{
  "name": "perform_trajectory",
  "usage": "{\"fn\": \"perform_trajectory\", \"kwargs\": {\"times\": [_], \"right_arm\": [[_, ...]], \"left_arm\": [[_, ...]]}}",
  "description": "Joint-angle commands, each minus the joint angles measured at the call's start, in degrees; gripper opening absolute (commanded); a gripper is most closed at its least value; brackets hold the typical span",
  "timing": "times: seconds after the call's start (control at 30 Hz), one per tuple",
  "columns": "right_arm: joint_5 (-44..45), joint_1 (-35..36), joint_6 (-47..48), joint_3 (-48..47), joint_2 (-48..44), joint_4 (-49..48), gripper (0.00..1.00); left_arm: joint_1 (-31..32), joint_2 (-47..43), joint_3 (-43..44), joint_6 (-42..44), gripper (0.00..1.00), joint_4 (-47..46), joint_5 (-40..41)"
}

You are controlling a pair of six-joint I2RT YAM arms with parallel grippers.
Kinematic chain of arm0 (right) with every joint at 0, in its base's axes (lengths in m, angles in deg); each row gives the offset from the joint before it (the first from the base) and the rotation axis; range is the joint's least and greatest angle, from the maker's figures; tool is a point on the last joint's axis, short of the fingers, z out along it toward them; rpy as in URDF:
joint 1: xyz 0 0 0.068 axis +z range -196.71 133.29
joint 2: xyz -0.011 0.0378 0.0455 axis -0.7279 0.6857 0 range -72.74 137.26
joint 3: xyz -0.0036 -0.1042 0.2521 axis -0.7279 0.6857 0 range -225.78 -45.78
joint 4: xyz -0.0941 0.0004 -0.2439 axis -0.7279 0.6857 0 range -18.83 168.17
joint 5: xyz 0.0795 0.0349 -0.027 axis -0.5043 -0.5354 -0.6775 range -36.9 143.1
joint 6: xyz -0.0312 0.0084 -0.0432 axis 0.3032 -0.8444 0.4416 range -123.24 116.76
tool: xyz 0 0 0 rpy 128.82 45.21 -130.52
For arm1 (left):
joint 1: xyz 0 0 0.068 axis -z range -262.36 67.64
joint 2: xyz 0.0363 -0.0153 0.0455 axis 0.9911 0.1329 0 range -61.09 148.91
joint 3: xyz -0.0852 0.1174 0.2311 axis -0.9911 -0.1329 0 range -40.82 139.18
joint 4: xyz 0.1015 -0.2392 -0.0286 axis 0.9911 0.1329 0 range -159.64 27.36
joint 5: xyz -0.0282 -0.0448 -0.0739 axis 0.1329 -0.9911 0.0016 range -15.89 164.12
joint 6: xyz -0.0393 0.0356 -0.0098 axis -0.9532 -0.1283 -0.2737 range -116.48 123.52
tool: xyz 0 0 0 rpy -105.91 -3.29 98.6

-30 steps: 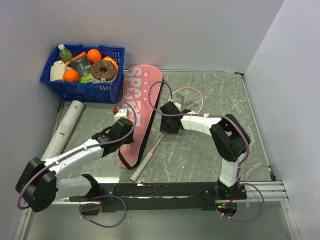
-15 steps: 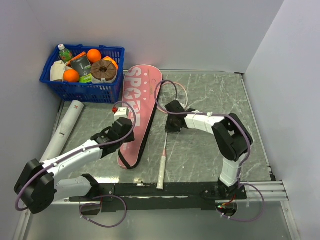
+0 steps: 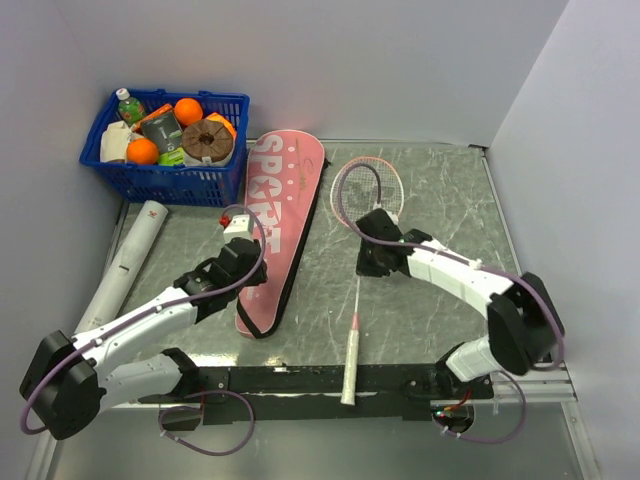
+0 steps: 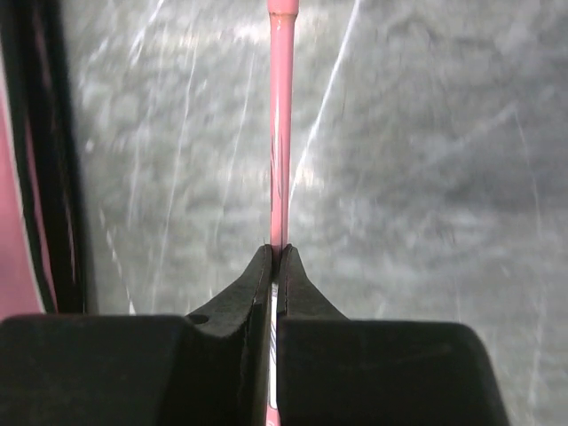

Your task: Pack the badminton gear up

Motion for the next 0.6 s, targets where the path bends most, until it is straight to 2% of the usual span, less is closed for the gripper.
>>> {"fn": "perform_trajectory", "kwargs": {"times": [0.0,0.17,0.57], "right_arm": [[1.4,3.1,1.0,2.2,-6.8,6.7,0.00],[-1.4,6.1,0.0,5.6,-10.7,8.0,0.00],[-3.9,9.8,-0.3,12.9,-17.4,7.6,0.00]], "left_arm": [[0.4,-1.4,0.8,1.4,0.37,-1.7,-0.3],[2.0,0.1,2.2,5.0,0.48,-2.7,-1.1],[12.7,13.2,6.5,6.4,0.54,-3.2,4.9]]}}
